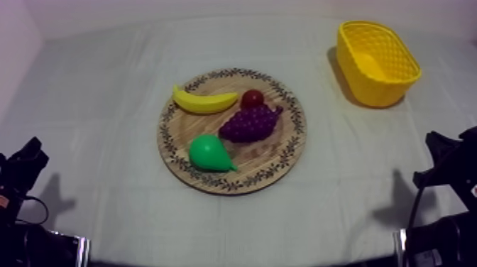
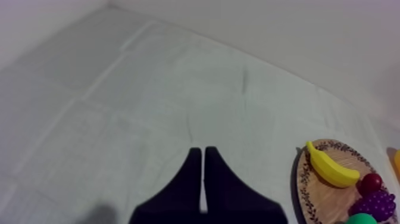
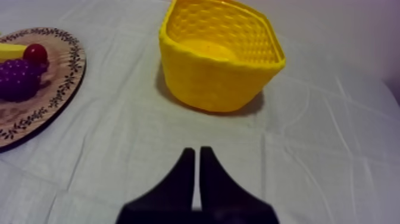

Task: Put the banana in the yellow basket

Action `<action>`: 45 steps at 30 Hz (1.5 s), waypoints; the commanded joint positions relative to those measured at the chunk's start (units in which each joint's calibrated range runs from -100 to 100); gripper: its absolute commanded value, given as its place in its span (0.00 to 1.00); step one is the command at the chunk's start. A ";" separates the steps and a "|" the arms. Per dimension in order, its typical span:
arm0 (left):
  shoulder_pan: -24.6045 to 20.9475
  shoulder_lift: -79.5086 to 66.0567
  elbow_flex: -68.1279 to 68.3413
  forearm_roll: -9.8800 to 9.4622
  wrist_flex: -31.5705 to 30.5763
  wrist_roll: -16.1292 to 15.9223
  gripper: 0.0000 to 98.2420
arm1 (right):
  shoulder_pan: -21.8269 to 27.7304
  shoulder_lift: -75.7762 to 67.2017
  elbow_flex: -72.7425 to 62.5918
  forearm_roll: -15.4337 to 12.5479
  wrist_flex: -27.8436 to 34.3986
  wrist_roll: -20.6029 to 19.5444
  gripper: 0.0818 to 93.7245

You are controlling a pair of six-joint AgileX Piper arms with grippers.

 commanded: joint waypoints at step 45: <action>0.02 -0.05 -0.01 0.03 -0.01 0.02 0.00 | -4.08 11.18 -14.05 0.63 6.12 0.93 0.02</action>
